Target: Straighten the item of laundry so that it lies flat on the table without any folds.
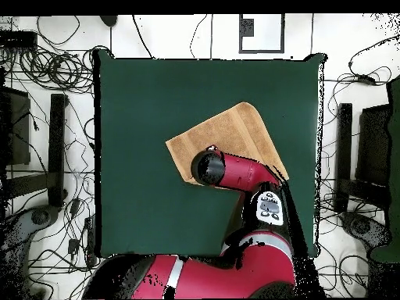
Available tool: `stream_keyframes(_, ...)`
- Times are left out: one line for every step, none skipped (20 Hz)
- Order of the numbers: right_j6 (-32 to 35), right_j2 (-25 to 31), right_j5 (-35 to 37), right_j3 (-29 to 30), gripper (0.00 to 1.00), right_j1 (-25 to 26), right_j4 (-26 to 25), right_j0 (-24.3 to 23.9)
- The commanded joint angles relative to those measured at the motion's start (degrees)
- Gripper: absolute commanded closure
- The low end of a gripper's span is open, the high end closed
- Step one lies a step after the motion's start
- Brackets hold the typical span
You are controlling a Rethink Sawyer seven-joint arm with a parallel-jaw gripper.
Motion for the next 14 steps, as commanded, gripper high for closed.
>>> stream_keyframes(7.3,6.9,-0.7,6.5,0.00,2.7,2.2,2.7)
stream_keyframes(7.6,6.7,-0.5,6.6,0.00,2.5,2.3,3.2)
stream_keyframes(7.8,6.5,-0.3,6.6,0.00,2.4,2.4,3.4)
stream_keyframes(7.8,6.4,0.1,6.5,0.00,2.3,2.4,3.6)
stream_keyframes(7.8,6.4,0.3,6.6,0.00,2.1,2.5,3.7)
stream_keyframes(8.5,6.1,0.4,6.7,0.00,2.0,2.8,4.2)
stream_keyframes(9.1,5.8,0.6,6.7,0.00,1.9,3.2,4.7)
stream_keyframes(10.4,5.3,1.0,7.1,0.00,1.6,3.9,5.7)
stream_keyframes(11.0,5.1,1.3,7.3,0.00,1.4,4.4,6.3)
stream_keyframes(12.3,4.4,1.6,7.6,0.00,1.3,5.2,7.5)
stream_keyframes(12.8,4.1,1.5,7.8,0.00,1.3,5.7,8.1)
stream_keyframes(13.8,3.6,1.0,8.0,0.00,1.4,6.4,9.0)
stream_keyframes(14.1,3.3,0.7,8.1,0.00,1.5,6.9,9.4)
stream_keyframes(14.3,3.1,0.3,8.2,0.00,1.6,7.3,9.8)
